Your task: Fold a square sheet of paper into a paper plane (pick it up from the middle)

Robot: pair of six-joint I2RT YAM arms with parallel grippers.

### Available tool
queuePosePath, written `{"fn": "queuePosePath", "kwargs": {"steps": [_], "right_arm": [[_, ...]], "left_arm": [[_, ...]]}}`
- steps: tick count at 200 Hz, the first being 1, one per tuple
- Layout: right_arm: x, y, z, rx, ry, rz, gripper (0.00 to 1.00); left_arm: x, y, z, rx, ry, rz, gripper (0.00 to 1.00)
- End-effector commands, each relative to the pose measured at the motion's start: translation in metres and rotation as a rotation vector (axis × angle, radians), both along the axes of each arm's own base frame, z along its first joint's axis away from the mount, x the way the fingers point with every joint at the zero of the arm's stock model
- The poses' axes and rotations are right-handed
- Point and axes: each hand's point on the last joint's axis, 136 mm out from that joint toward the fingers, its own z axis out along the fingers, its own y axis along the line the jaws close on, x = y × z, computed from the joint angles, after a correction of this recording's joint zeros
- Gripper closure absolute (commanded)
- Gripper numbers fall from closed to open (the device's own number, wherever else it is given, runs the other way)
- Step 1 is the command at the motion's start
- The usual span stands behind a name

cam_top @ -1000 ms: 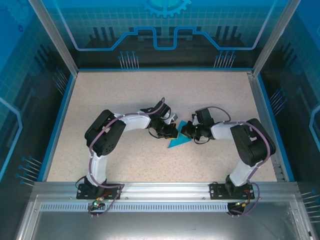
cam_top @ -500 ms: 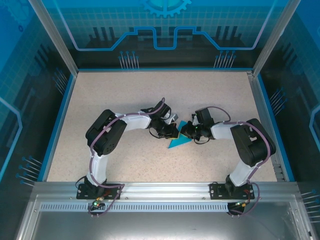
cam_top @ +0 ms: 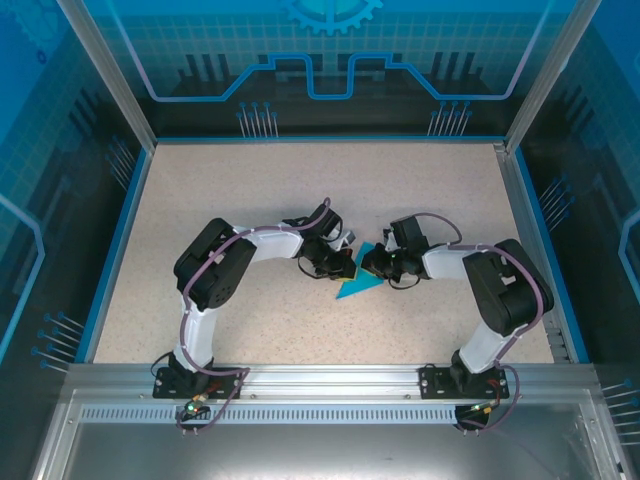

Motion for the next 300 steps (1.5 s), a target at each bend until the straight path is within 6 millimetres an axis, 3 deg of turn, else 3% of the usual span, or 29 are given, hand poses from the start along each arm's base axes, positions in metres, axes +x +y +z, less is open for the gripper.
{"fn": "queuePosePath", "kwargs": {"steps": [1, 85, 134, 156, 300], "right_arm": [[-0.013, 0.011, 0.011, 0.004, -0.008, 0.067, 0.89], [-0.031, -0.002, -0.025, -0.067, 0.095, 0.015, 0.91], [-0.037, -0.012, -0.037, -0.110, 0.134, -0.006, 0.91], [-0.038, -0.014, -0.038, -0.117, 0.137, -0.008, 0.91], [-0.040, -0.021, -0.046, -0.158, 0.171, -0.020, 0.92]], "left_arm": [[-0.014, 0.011, -0.020, 0.066, 0.046, -0.011, 0.95], [-0.014, 0.011, -0.020, 0.066, 0.043, -0.006, 0.96], [-0.011, -0.002, 0.015, -0.052, -0.003, -0.020, 0.92], [-0.013, -0.005, 0.022, -0.081, -0.005, -0.027, 0.90], [-0.063, 0.042, -0.033, 0.140, 0.095, -0.035, 0.91]]}}
